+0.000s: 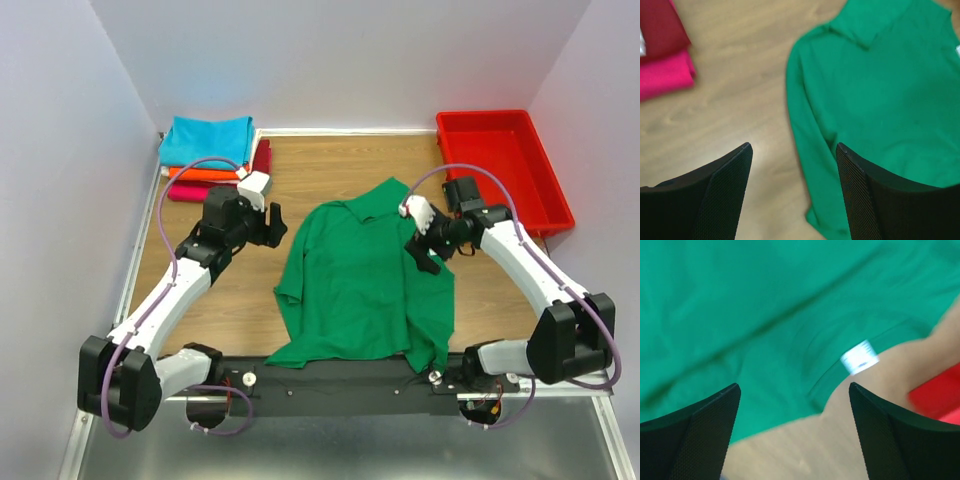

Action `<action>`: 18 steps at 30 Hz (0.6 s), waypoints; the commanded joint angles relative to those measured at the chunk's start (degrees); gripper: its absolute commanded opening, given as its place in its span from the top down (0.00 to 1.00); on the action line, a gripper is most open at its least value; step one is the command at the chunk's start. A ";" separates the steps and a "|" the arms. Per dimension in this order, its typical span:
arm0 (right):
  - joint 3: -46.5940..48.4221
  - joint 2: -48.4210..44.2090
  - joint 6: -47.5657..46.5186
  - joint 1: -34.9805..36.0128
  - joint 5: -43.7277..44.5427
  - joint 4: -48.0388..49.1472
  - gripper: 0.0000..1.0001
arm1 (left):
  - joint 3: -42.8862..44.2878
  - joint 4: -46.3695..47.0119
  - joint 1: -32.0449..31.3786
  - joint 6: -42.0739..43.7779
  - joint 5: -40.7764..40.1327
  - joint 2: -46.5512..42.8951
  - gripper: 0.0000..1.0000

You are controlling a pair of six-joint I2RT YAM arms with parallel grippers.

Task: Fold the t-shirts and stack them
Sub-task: Flatten the tshirt out

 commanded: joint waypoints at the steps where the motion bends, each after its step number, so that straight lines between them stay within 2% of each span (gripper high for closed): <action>1: -4.77 -0.79 -8.33 -0.09 6.31 -11.94 0.08 | 1.04 -4.11 -2.56 -4.16 -1.55 -0.67 0.25; 3: -6.28 -0.18 -8.33 -0.18 9.39 -12.56 0.11 | 3.41 -6.13 -3.00 -6.36 1.42 1.26 0.26; 6: -8.13 1.67 -7.20 -0.36 11.33 -12.03 0.14 | 4.91 -7.63 -3.53 -7.43 0.91 4.34 0.27; 14: -14.10 6.06 -4.56 -0.53 15.29 -5.18 0.18 | 3.69 -14.83 -4.32 -11.38 0.99 10.14 0.30; 18: -16.03 7.82 -3.42 -0.53 15.73 -2.80 0.23 | 2.81 -15.46 -7.66 -12.26 0.56 11.56 0.32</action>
